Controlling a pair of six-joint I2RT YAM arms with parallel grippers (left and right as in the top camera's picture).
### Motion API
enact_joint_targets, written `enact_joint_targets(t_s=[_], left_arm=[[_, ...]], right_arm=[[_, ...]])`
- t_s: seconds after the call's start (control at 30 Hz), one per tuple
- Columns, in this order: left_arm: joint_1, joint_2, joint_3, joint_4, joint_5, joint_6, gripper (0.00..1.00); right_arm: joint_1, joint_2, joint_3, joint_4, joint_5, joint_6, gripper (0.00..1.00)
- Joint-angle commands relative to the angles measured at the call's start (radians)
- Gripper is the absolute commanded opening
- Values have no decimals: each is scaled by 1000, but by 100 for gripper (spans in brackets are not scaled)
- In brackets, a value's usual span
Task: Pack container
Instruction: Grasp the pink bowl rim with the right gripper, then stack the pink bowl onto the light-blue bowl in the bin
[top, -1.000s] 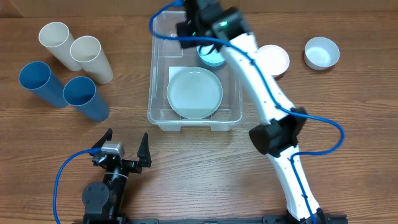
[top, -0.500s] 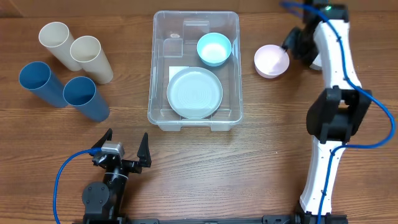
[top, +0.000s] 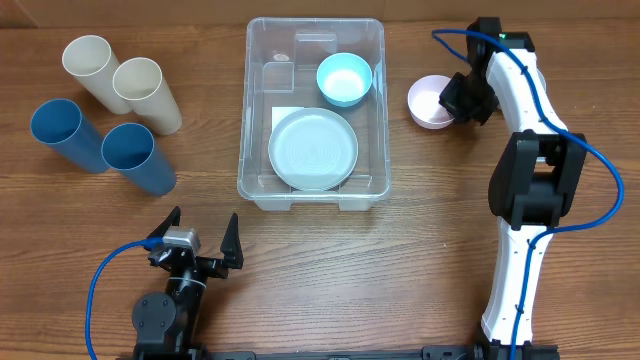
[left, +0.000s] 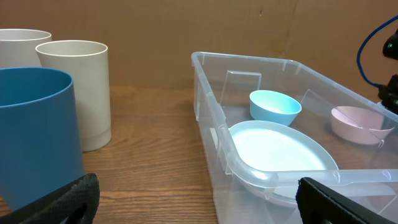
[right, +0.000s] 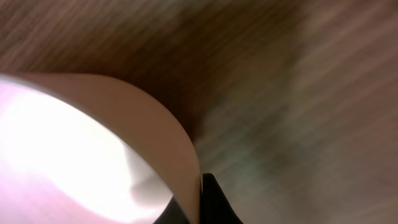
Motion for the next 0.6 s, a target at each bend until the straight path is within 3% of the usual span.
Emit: enact_joint_targets(t_s=[0.0, 0.13, 0.27, 0.4, 0.57], left_arm=[[10, -8, -3, -2, 11, 8, 100], [10, -8, -3, -2, 11, 8, 100], [10, -8, -3, -2, 11, 8, 100], [10, -8, -3, -2, 11, 8, 100], [10, -8, -3, -2, 10, 8, 100]], right_arm=[[-4, -72, 156, -82, 104, 0, 4], [18, -127, 389, -209, 105, -21, 4], [128, -145, 555, -237, 99, -61, 4], [267, -145, 544, -122, 119, -68, 4], [402, -145, 407, 66, 200, -68, 4]])
